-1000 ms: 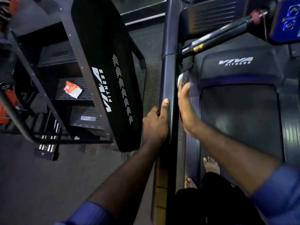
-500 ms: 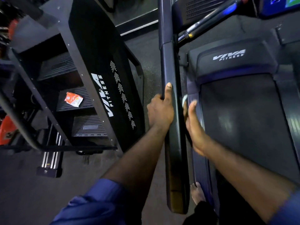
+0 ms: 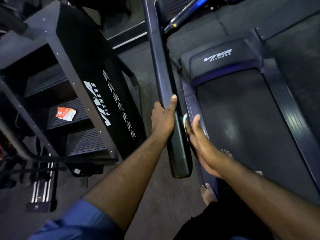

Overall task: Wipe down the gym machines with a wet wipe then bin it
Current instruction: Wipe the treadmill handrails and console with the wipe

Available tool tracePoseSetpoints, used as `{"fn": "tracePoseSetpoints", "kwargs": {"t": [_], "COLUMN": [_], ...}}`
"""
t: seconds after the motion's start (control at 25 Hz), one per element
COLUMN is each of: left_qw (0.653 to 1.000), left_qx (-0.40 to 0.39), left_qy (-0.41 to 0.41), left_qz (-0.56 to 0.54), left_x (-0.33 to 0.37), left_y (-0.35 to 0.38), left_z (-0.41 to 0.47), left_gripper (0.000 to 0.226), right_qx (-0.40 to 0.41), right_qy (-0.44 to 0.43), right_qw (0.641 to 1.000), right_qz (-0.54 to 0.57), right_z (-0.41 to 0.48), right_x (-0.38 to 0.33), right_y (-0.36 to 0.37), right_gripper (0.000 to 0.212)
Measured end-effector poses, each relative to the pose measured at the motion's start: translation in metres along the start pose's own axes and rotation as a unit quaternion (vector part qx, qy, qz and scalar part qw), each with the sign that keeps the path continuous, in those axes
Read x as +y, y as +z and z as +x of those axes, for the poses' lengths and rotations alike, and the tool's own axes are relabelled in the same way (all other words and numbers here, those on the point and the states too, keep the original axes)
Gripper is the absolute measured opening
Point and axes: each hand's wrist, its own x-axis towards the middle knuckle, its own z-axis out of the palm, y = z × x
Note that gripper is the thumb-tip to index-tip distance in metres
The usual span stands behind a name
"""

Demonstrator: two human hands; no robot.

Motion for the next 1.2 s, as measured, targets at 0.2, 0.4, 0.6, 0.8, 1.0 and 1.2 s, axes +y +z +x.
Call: {"fn": "tracePoseSetpoints", "kwargs": {"t": [0.2, 0.4, 0.6, 0.8, 1.0, 1.2], "left_qw": [0.996, 0.991, 0.991, 0.992, 0.992, 0.990], "left_qx": [0.066, 0.077, 0.077, 0.073, 0.071, 0.062], "left_qy": [0.022, 0.021, 0.028, 0.033, 0.032, 0.039], "left_qz": [0.063, 0.106, 0.102, 0.097, 0.101, 0.121], "left_x": [0.003, 0.009, 0.009, 0.010, 0.010, 0.011], "left_y": [0.010, 0.010, 0.009, 0.008, 0.007, 0.008], "left_z": [-0.011, -0.014, -0.010, -0.010, -0.011, -0.011], "left_gripper": [0.077, 0.100, 0.099, 0.093, 0.092, 0.083], "right_qx": [-0.006, 0.014, 0.026, 0.070, 0.125, 0.118], "right_qy": [0.029, 0.095, 0.134, 0.163, 0.230, 0.244], "right_qw": [0.998, 0.982, 0.953, 0.917, 0.872, 0.917], "right_qz": [0.062, 0.164, 0.272, 0.357, 0.412, 0.294], "right_z": [-0.018, -0.058, -0.048, -0.062, -0.034, -0.001], "right_x": [0.007, 0.031, 0.004, 0.001, 0.009, 0.007], "right_y": [0.012, 0.019, 0.024, 0.029, 0.013, -0.017], "right_gripper": [0.103, 0.100, 0.112, 0.113, 0.119, 0.126]}}
